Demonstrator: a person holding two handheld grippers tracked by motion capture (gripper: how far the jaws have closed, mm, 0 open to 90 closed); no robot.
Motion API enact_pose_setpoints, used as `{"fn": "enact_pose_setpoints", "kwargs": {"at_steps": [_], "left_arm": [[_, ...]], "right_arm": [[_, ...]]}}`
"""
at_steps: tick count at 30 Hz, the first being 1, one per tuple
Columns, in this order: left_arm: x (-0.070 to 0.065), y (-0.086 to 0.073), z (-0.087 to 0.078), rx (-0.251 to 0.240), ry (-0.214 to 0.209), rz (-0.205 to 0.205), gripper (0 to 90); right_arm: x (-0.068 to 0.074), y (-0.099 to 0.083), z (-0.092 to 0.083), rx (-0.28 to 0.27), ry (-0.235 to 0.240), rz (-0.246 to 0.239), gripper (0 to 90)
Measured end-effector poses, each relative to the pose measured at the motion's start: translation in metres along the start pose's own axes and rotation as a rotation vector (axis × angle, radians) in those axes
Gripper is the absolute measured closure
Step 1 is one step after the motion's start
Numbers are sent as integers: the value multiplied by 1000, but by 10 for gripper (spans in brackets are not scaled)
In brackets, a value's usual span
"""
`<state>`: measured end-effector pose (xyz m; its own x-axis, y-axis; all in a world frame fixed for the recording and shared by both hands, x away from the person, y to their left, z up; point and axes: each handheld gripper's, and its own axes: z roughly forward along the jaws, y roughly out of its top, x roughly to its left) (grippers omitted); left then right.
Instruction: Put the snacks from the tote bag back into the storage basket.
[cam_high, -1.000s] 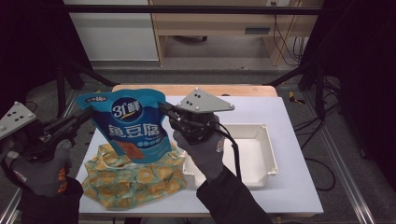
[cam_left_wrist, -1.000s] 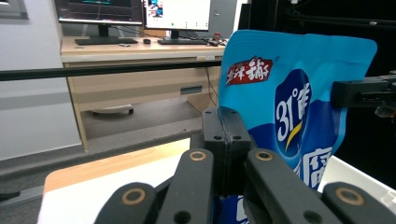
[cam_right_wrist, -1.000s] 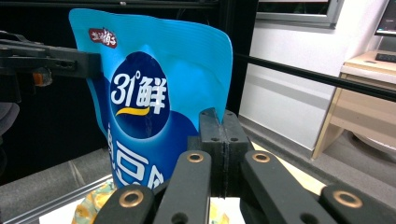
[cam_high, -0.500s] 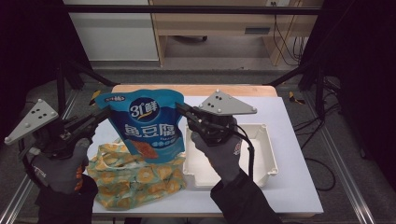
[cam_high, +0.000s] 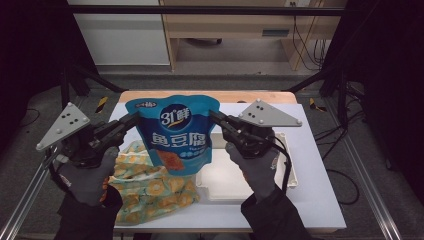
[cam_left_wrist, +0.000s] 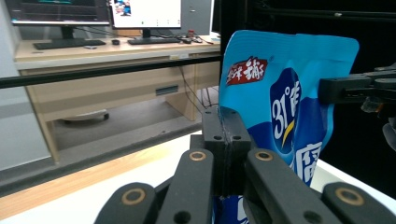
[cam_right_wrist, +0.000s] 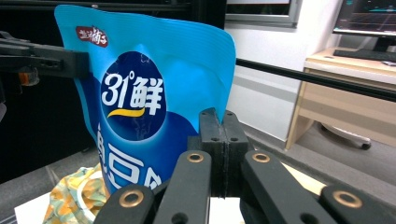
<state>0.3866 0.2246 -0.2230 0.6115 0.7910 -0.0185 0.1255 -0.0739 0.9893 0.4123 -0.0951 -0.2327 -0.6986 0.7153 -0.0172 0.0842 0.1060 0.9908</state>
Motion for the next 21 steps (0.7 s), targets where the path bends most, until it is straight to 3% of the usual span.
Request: {"fn": "enact_pose_setpoints", "kwargs": {"at_steps": [21], "left_arm": [[-36, 4, 40, 22, -102, 23, 900]], "right_arm": [[-32, -11, -48, 0, -86, 14, 900]]}}
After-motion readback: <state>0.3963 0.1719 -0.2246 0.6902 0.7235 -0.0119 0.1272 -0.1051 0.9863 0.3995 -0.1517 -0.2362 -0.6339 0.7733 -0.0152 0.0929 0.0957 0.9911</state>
